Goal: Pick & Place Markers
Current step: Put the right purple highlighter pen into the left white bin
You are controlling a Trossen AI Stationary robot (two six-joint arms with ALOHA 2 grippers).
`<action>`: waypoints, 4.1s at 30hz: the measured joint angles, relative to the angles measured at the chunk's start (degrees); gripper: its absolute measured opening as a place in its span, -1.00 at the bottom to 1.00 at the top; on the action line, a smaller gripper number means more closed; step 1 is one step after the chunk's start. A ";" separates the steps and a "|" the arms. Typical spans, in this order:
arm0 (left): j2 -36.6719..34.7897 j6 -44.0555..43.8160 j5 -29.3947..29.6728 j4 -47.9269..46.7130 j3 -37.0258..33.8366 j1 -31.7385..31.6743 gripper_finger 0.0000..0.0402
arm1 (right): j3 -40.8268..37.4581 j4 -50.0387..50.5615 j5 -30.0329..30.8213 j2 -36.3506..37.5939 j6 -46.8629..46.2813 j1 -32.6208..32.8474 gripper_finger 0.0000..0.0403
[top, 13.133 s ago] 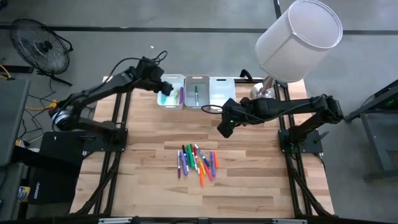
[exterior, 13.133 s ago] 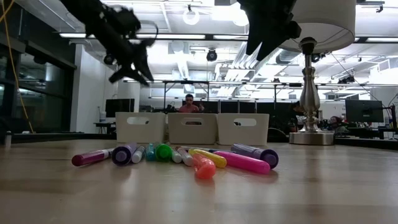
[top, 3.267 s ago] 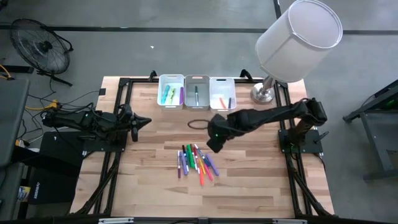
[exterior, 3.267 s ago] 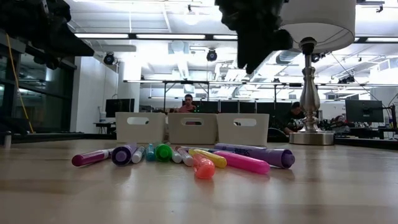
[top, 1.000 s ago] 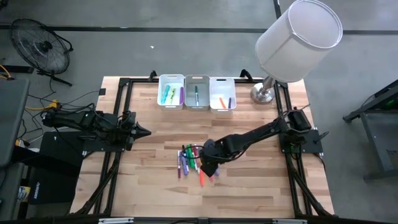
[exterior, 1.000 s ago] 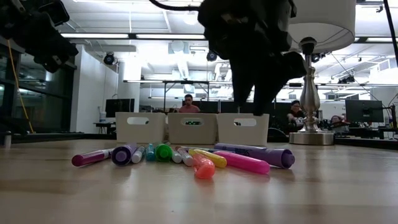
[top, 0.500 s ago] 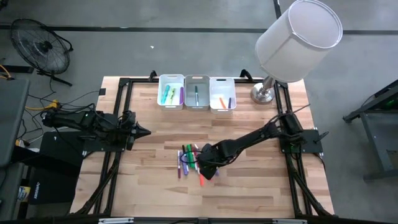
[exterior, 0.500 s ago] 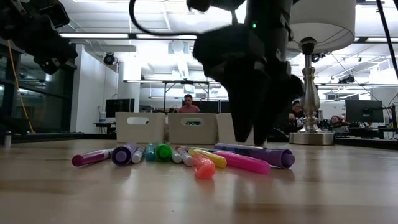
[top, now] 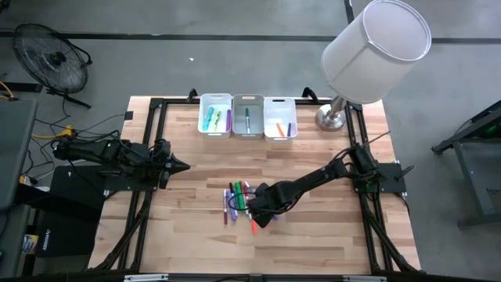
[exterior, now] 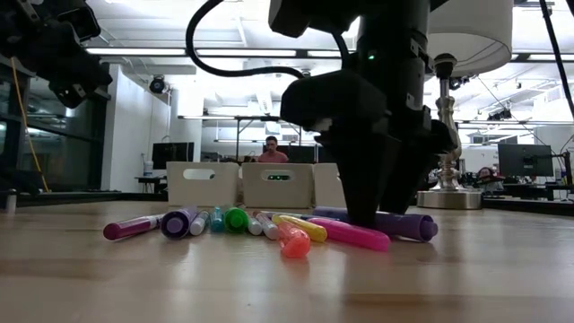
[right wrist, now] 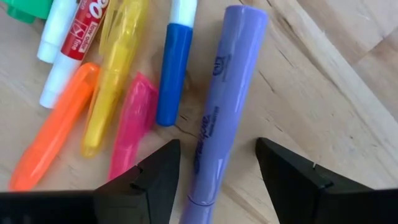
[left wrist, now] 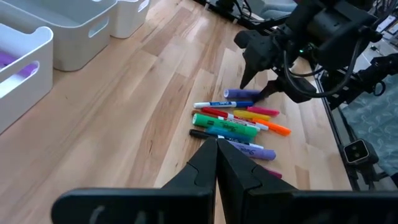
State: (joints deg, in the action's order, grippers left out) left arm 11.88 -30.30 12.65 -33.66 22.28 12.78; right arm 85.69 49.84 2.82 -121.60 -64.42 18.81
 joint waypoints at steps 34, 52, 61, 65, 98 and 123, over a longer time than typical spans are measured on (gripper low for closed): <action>-0.02 -1.86 2.00 -1.40 0.00 0.00 -0.99 | -0.33 2.01 1.57 0.52 -3.55 0.11 -0.74; 0.02 -5.23 2.02 6.77 0.00 0.00 -0.99 | -0.46 2.62 17.09 12.26 -2.52 -0.32 -0.74; 4.02 3.58 2.34 22.21 0.06 -0.02 -0.99 | -0.36 -8.10 24.12 18.49 9.68 -2.78 -0.74; 8.10 5.49 2.69 28.41 0.07 0.00 -0.99 | -0.35 -15.49 24.24 19.93 17.48 -4.66 -0.74; 49.27 7.30 9.27 82.11 2.88 0.00 -0.27 | -0.24 -37.68 2.48 22.29 44.14 -13.22 -0.75; 56.87 7.80 9.24 81.09 9.45 -0.02 -0.30 | -0.24 -31.59 6.05 26.39 45.23 -12.81 -0.75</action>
State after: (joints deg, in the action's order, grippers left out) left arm 68.75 -22.50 21.90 47.43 31.73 12.75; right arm 85.45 18.26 8.87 -95.21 -19.18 6.00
